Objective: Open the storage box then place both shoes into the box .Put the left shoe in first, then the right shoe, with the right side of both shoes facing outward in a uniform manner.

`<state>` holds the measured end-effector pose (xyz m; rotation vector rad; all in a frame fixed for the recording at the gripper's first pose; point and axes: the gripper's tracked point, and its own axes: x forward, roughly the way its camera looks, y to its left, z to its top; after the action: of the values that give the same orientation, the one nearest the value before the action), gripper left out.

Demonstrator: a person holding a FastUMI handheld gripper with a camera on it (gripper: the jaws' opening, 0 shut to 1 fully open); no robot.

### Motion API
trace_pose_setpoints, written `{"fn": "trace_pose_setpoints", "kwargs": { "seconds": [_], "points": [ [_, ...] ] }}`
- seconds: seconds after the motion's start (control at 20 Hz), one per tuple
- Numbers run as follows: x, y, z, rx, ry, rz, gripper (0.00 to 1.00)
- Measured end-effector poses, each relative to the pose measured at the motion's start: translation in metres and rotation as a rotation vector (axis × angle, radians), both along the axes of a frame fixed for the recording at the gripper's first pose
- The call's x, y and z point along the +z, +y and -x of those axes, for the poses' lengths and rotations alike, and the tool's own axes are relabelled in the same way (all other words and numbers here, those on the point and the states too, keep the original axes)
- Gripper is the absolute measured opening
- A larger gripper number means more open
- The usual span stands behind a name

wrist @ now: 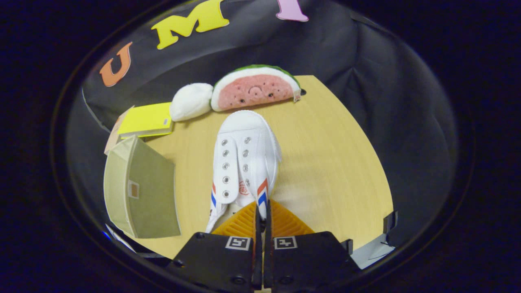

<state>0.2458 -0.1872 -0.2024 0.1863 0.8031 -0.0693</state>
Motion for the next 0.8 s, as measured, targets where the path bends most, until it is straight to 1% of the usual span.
{"fn": "trace_pose_setpoints", "kwargs": {
  "seconds": [0.1, 0.25, 0.55, 0.7, 0.8],
  "points": [
    [0.003, 0.0, 0.002, 0.003, -0.068, -0.012, 0.08],
    [0.003, 0.0, 0.005, 0.018, -0.116, -0.014, 0.07],
    [0.006, -0.004, 0.004, 0.08, -0.137, -0.031, 0.07],
    [0.002, -0.008, 0.004, 0.121, -0.174, -0.053, 0.07],
    [0.003, -0.01, 0.004, 0.145, -0.17, -0.057, 0.07]
  ]
}}
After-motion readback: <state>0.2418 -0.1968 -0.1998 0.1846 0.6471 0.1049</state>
